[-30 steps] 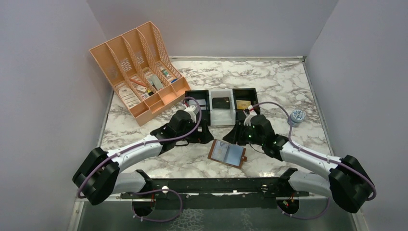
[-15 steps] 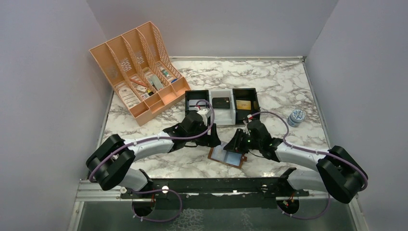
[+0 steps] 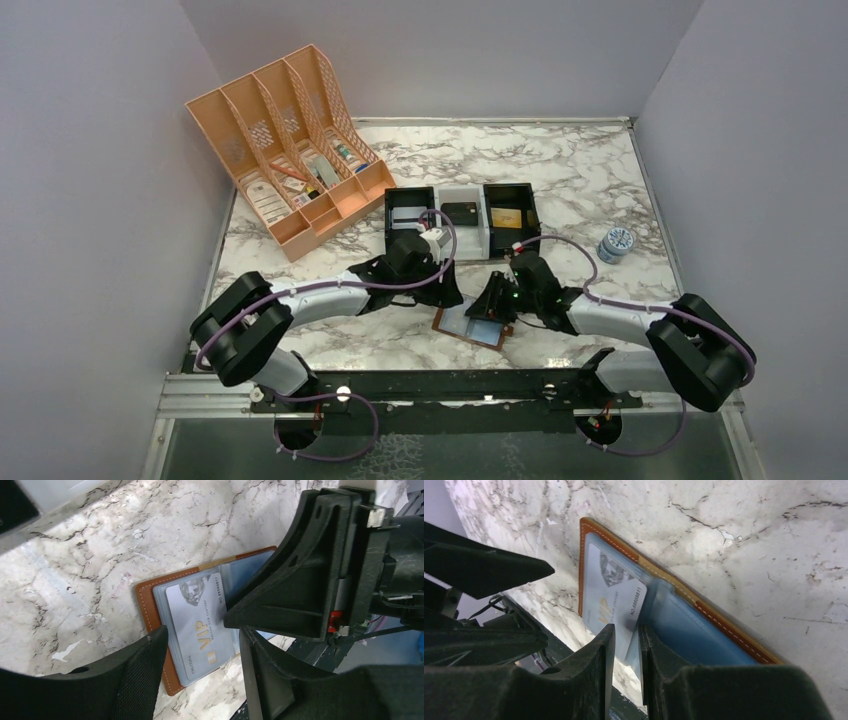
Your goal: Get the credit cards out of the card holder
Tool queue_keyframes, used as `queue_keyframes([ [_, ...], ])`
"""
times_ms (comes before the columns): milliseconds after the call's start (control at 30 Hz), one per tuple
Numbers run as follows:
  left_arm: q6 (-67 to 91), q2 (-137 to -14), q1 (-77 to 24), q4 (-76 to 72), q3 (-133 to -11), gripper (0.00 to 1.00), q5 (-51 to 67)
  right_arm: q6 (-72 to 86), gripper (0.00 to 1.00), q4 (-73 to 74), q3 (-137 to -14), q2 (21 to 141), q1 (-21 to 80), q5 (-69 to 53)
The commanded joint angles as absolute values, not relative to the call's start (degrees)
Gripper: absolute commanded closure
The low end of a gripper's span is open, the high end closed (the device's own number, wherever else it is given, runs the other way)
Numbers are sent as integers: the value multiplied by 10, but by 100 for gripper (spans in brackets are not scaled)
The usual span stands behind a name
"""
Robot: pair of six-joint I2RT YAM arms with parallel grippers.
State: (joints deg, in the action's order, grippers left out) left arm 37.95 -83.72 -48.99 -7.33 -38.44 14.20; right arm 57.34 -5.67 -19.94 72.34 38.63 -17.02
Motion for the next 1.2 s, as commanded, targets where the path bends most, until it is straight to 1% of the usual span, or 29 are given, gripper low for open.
queue_keyframes([
  [0, 363, -855, -497, -83, -402, 45, 163, 568, 77, -76, -208, 757, 385, -150],
  [67, 363, -867, -499, -77, -401, 47, 158, 560, 85, -76, -216, 768, 384, -147],
  [233, 368, -887, -503, -44, -402, 57, 129, 523, 89, -78, -246, 792, 384, -161],
  [300, 372, -881, -505, -40, -396, 59, 116, 513, 91, -77, -257, 799, 385, -167],
  [400, 377, -869, -505, -25, -388, 61, 95, 504, 97, -77, -268, 806, 384, -173],
  [467, 377, -862, -505, -17, -382, 62, 88, 501, 99, -80, -276, 812, 384, -183],
  [600, 386, -856, -506, -17, -372, 62, 87, 486, 99, -85, -297, 830, 384, -223],
  [700, 389, -857, -506, -16, -369, 62, 82, 478, 94, -84, -305, 841, 384, -244],
  [800, 390, -860, -507, -12, -370, 62, 71, 472, 85, -81, -303, 846, 383, -248],
  [900, 383, -870, -506, -2, -375, 63, 62, 464, 82, -73, -302, 850, 383, -244],
  [967, 378, -881, -508, 6, -381, 65, 61, 463, 86, -70, -302, 849, 383, -243],
  [1100, 374, -885, -508, 14, -386, 66, 60, 469, 97, -73, -298, 835, 380, -228],
  [1167, 373, -884, -508, 18, -386, 66, 55, 469, 99, -72, -299, 831, 374, -228],
])
